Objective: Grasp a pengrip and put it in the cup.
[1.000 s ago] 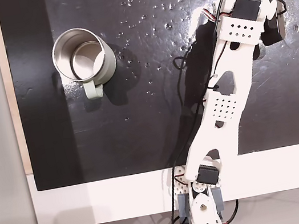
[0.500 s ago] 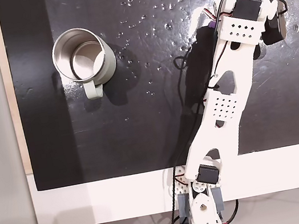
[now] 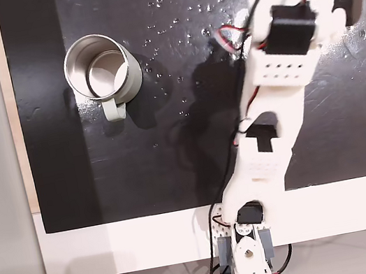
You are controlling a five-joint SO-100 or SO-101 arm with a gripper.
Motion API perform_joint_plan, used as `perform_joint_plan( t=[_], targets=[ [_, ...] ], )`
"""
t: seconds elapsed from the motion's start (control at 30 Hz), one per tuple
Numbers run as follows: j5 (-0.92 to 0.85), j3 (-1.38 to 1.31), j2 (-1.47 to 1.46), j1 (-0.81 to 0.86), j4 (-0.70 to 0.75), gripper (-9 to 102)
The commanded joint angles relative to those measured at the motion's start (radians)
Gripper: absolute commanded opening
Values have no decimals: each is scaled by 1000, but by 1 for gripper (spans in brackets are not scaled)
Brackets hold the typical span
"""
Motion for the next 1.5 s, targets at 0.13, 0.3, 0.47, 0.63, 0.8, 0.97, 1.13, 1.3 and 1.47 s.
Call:
perform_joint_plan(
  t=[0.13,0.3,0.47,0.63,0.8,0.97,1.13,1.3,1.47],
  targets=[
    [149,35,143,-230,6,0],
    [244,44,129,-373,5,0],
    [273,60,110,-528,-15,0],
    [261,92,95,-664,-29,0],
    [232,160,91,-732,-25,0],
    [230,169,80,-729,-25,0],
    [224,169,80,-704,-12,0],
    [218,167,78,-690,-9,17],
    [218,166,78,-690,-3,27]
  ],
)
